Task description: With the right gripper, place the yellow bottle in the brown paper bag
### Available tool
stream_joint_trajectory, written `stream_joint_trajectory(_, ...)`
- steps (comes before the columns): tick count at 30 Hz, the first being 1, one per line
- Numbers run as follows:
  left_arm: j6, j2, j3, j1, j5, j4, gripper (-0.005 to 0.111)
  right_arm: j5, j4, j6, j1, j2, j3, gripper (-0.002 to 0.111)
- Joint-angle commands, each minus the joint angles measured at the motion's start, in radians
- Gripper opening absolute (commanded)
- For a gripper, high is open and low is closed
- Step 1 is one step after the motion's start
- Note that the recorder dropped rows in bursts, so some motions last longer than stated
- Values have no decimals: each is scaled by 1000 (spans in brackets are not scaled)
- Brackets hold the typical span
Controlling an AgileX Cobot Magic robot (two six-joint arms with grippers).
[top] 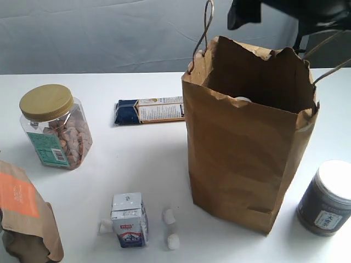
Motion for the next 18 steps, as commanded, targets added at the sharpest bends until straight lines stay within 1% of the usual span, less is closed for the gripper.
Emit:
stream_joint_trajectory(1, -2, -4, 3, -5, -5, 0, 0, 12, -1, -54, 57, -158, 60, 74)
stream_joint_trajectory(4, -2, -4, 3, -5, -5, 0, 0, -6, -67, 47, 66, -304, 253, 57)
stream_joint_trajectory(5, -2, -4, 3, -5, -5, 0, 0, -45, -82, 84, 66, -365, 321, 52)
stream_joint_trajectory(8, -2, -4, 3, -5, -5, 0, 0, -184, -116, 181, 34, -537, 555, 30)
stream_joint_trajectory(10, -2, -4, 3, -5, -5, 0, 0, -253, -106, 183, -34, -659, 683, 15)
stream_joint_trajectory(12, -2, -4, 3, -5, -5, 0, 0, -284, -88, 166, -105, -751, 779, 3)
stream_joint_trajectory(13, -2, -4, 3, -5, -5, 0, 0, -302, -71, 141, -148, -801, 820, 0)
stream_joint_trajectory(15, -2, -4, 3, -5, -5, 0, 0, -344, -36, 59, -236, -893, 898, 0)
stream_joint_trajectory(18, -2, -4, 3, -5, -5, 0, 0, -409, 70, -97, -357, -1002, 1001, 0)
